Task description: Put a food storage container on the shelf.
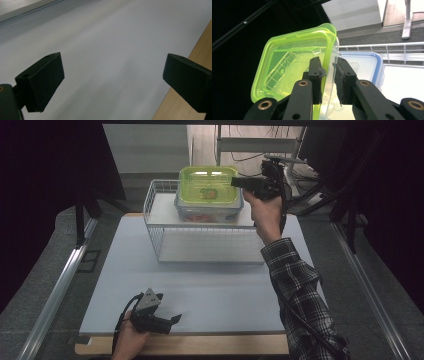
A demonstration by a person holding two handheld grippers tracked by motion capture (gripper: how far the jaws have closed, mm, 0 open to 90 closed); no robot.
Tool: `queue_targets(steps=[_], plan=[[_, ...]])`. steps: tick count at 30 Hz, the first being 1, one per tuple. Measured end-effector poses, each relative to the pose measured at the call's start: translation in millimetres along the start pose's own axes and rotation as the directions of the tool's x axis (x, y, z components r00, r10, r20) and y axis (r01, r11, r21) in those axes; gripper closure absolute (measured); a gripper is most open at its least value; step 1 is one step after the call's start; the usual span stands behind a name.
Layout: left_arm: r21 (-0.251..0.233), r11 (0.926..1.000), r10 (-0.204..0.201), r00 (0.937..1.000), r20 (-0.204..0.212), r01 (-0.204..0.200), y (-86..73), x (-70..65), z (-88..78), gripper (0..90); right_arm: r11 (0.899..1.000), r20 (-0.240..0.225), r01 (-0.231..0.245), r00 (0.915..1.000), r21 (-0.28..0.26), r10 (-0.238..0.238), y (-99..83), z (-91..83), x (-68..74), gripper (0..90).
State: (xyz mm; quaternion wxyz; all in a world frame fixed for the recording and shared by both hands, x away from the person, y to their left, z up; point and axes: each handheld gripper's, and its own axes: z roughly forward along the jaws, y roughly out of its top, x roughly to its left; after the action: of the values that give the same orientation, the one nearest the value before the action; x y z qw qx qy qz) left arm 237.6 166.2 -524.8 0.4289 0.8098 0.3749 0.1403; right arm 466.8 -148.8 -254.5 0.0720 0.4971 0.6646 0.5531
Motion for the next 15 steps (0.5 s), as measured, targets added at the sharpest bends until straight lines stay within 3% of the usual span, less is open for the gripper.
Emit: queue_targets(steps=[8,15], plan=[[0.002,1.0000,0.001,1.0000,0.001,-0.001,0.0,-0.3,0.3,3.6,0.997,0.065,0.080,0.9946,0.012,-0.081,-0.6,2.7,1.8,69.9],[0.003,1.0000,0.002,1.0000,0.000,-0.002,0.0,-0.3,0.1,3.6,0.997,0.059,0.076,0.9953,0.014,-0.077,-0.8,4.4,-1.7,68.5]])
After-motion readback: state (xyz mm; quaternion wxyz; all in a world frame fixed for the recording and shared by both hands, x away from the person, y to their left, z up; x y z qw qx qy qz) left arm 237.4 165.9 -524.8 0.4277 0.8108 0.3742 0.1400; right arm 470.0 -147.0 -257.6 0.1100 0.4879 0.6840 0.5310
